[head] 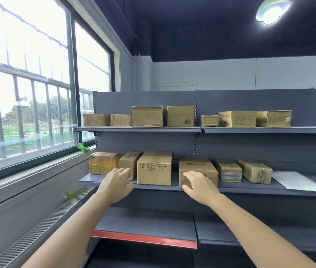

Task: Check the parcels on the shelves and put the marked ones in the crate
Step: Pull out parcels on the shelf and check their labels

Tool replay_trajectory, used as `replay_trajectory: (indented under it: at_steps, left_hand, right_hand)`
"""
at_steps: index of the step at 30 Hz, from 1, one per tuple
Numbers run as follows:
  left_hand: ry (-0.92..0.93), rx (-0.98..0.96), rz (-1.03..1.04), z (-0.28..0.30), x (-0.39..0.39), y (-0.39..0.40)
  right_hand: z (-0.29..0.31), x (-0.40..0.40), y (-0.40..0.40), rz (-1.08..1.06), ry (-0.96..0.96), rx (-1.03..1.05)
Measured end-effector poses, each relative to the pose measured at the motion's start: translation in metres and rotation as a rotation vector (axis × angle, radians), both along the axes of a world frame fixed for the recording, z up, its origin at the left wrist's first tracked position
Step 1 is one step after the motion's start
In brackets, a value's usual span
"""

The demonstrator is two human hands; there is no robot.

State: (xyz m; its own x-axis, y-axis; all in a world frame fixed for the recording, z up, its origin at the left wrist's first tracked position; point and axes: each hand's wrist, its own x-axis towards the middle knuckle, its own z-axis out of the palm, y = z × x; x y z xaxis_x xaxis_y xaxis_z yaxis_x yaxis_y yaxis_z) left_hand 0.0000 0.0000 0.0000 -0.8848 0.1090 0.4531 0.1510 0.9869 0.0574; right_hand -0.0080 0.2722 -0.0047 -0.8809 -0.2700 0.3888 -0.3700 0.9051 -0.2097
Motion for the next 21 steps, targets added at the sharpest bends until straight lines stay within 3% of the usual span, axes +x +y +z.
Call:
replay_trajectory:
  at_steps: [21]
  left_hand:
    - [0.006, 0.058, 0.231, -0.002, 0.030, -0.184]
  right_hand:
    - [-0.003, -0.050, -0.191, 0.222, 0.052, -0.049]
